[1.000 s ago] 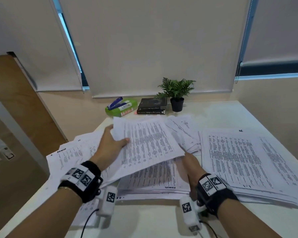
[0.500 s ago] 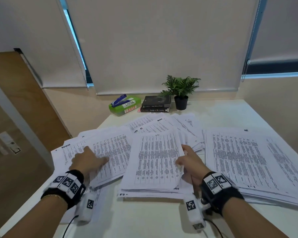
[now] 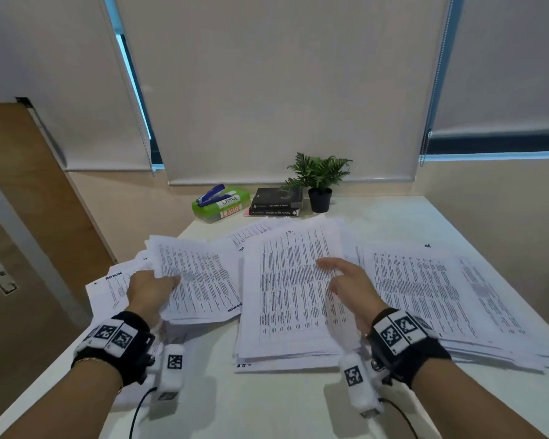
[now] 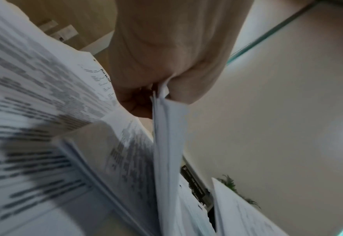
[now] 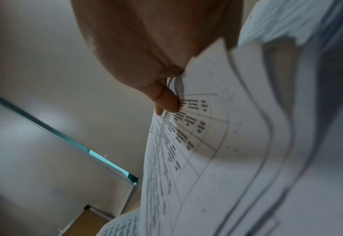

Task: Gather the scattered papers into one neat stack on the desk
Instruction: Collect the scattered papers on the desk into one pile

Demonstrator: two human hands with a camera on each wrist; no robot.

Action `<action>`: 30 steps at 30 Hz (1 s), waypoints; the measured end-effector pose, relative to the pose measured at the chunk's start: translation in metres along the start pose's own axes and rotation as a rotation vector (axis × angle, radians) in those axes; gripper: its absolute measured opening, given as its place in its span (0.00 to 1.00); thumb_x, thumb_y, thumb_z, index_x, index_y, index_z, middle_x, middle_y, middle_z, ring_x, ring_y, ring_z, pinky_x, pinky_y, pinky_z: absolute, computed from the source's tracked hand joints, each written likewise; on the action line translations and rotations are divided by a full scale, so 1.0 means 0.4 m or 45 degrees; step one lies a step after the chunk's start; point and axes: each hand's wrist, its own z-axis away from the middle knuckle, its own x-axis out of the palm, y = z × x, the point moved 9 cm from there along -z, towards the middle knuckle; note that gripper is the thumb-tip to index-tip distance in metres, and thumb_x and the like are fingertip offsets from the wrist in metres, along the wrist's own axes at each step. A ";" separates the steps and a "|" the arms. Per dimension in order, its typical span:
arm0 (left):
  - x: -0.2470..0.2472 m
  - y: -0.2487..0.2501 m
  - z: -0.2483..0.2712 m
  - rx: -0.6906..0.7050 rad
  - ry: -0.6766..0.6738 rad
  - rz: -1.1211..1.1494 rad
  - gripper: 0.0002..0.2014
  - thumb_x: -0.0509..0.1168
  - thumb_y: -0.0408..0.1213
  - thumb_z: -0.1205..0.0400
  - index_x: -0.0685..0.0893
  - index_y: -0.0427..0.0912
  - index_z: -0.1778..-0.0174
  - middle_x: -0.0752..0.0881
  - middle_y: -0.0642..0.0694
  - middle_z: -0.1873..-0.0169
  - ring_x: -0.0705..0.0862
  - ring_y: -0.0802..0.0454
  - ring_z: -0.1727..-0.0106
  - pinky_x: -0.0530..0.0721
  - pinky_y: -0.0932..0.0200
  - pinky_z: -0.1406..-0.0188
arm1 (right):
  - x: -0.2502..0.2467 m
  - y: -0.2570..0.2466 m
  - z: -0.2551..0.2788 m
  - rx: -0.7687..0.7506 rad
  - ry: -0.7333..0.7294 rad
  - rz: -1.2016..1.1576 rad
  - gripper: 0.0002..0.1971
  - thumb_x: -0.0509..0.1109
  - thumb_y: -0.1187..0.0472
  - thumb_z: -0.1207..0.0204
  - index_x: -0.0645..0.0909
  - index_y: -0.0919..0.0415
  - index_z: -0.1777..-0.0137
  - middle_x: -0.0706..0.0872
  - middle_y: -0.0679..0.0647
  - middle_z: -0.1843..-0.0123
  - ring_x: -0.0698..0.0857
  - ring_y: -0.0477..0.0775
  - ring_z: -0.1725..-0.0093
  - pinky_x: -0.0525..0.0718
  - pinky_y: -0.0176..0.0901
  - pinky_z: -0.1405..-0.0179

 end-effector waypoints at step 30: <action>0.221 0.391 0.323 0.783 -0.357 0.445 0.11 0.69 0.36 0.09 0.89 0.43 0.33 0.95 0.47 0.44 0.95 0.49 0.41 0.92 0.43 0.39 | -0.473 0.067 -0.043 0.089 0.393 1.150 0.34 0.68 0.43 0.16 0.66 0.52 0.12 0.56 0.63 0.09 0.56 0.65 0.10 0.62 0.62 0.13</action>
